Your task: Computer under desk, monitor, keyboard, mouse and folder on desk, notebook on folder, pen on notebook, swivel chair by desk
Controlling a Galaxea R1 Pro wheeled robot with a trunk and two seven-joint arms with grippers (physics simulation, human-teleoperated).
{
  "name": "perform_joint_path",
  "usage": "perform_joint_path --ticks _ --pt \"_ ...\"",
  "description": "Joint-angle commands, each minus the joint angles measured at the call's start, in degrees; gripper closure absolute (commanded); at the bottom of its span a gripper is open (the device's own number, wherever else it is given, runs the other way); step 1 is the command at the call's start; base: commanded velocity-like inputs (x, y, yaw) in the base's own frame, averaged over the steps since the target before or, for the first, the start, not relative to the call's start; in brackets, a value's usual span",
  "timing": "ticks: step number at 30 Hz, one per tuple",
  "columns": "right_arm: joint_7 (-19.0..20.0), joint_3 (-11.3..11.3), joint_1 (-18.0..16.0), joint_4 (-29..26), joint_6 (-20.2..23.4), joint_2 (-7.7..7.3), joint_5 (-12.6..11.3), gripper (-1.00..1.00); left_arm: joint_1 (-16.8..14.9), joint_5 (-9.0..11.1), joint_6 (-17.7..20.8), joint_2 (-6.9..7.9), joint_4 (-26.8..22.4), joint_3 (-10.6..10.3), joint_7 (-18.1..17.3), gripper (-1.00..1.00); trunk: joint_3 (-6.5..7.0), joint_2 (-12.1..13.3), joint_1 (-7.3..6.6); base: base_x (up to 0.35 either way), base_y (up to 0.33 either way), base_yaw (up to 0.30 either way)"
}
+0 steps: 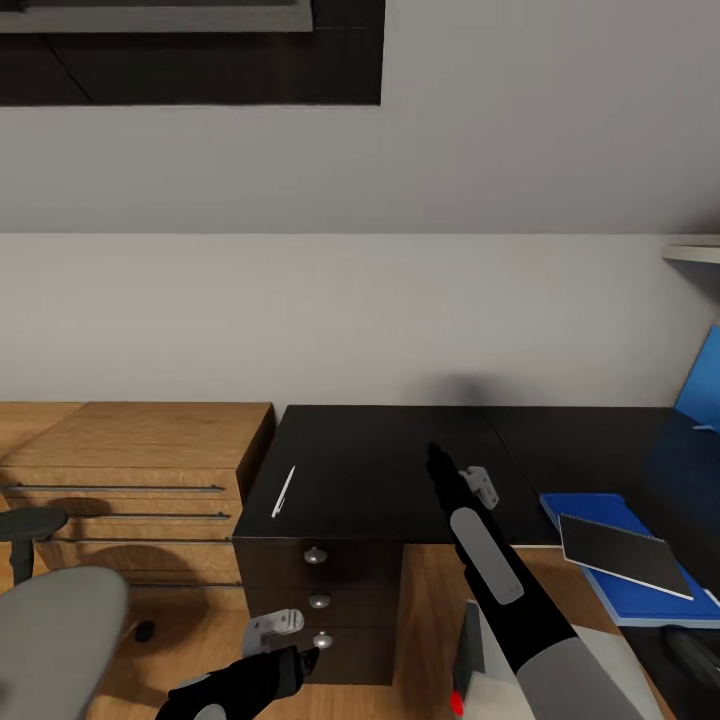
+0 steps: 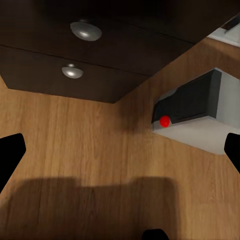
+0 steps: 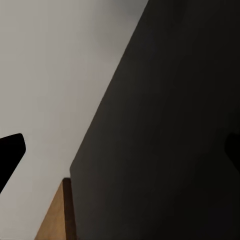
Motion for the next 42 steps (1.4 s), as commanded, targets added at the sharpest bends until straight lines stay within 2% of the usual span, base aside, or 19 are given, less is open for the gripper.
perform_joint_path --ticks 1,9,16,22,24,25,27,28,29,30,31,33,35,38,40,41,42 --pt "-0.12 0.15 -0.05 -0.04 -0.50 -0.01 -0.68 -1.00 -0.06 0.60 -0.03 0.05 -0.06 -0.12 0.59 -1.00 -0.06 -0.04 0.00 0.000 0.000 0.000" --pt "-0.24 0.15 -0.05 -0.04 -0.47 -0.01 -0.72 -1.00 -0.06 0.46 -0.08 0.23 -0.11 -0.05 0.59 -1.00 -0.06 -0.04 0.00 0.000 0.218 0.000" --pt "-0.13 0.12 -0.05 -0.04 -0.51 -0.22 -0.48 -1.00 -0.06 0.42 -0.18 0.28 -0.12 3.29 0.68 -1.00 -0.06 -0.04 0.00 0.000 0.224 0.000" --pt "-0.07 0.31 -0.02 -0.04 -0.54 -0.31 -0.07 -1.00 -0.06 0.42 -0.21 0.18 -0.09 4.20 0.74 -1.00 -0.06 -0.04 0.00 0.000 0.271 0.000" --pt "0.02 1.48 0.05 -0.01 -0.53 -0.41 1.07 -1.00 -0.06 0.42 -0.21 0.20 -0.08 4.70 0.75 -1.00 -0.06 -0.04 0.00 0.000 0.268 0.000" --pt "0.03 2.21 0.07 0.00 -0.52 -0.45 1.84 -1.00 -0.06 0.42 -0.21 0.21 -0.07 4.93 0.76 -1.00 -0.06 -0.04 0.00 0.000 0.200 0.000" --pt "-0.08 5.06 0.09 0.02 -0.54 -0.57 5.32 -1.00 -0.06 0.33 -0.27 0.22 -0.10 5.84 0.88 -1.00 -0.06 -0.04 0.00 0.000 0.115 0.000" --pt "-0.32 6.86 0.10 0.03 -0.53 -0.64 8.44 -1.00 -0.06 0.27 -0.31 0.22 -0.08 6.67 1.23 -1.00 -0.06 -0.04 0.00 0.000 0.066 0.000" --pt "-0.51 7.56 0.11 0.03 -0.53 -0.63 10.06 -1.00 -0.06 0.25 -0.34 0.22 -0.09 7.14 1.52 -1.00 -0.06 -0.04 0.00 0.000 0.052 0.000" --pt "-1.14 8.58 0.11 0.04 -0.52 -0.60 13.30 -1.00 -0.06 0.22 -0.42 0.22 -0.10 8.31 2.34 -1.00 -0.06 -0.04 0.00 0.000 0.034 0.000" --pt "-2.09 9.29 0.12 0.04 -0.47 -0.53 16.31 -1.00 -0.06 0.16 -0.47 0.23 -0.11 9.70 3.40 -1.00 -0.06 -0.04 0.00 0.000 0.021 0.000" --pt "-3.26 9.83 0.12 0.04 -0.42 -0.44 18.94 -1.00 -0.06 0.10 -0.55 0.19 -0.11 11.10 4.53 -1.00 -0.06 -0.04 0.00 0.000 0.015 0.000" --pt "-5.24 10.54 0.12 0.09 -0.21 -0.30 23.01 -1.00 -0.06 0.03 -1.27 0.12 -0.14 13.24 6.80 -1.00 -0.06 -0.04 0.00 0.000 0.007 0.000" --pt "-6.29 10.87 0.12 0.12 1.34 -0.20 25.50 -1.00 -0.06 0.00 -3.34 0.10 -0.23 14.31 8.26 -1.00 -0.06 -0.04 0.00 0.000 0.003 0.000" --pt "-6.91 11.00 0.12 0.12 3.32 -0.16 26.15 -1.00 -0.06 -0.04 -4.91 0.11 -0.29 14.57 8.68 -1.00 -0.06 -0.04 0.00 0.000 0.002 0.000" --pt "-7.38 11.06 0.12 0.12 4.64 -0.13 26.41 -1.00 -0.06 -0.05 -5.81 0.12 -0.31 14.66 8.86 -1.00 -0.06 -0.04 0.00 0.000 0.001 0.000" --pt "-8.72 11.15 0.11 0.10 7.80 -0.04 26.83 -1.00 -0.06 -0.12 -7.88 0.13 -0.34 14.78 9.31 -1.00 -0.06 -0.04 0.00 0.000 0.000 0.000"
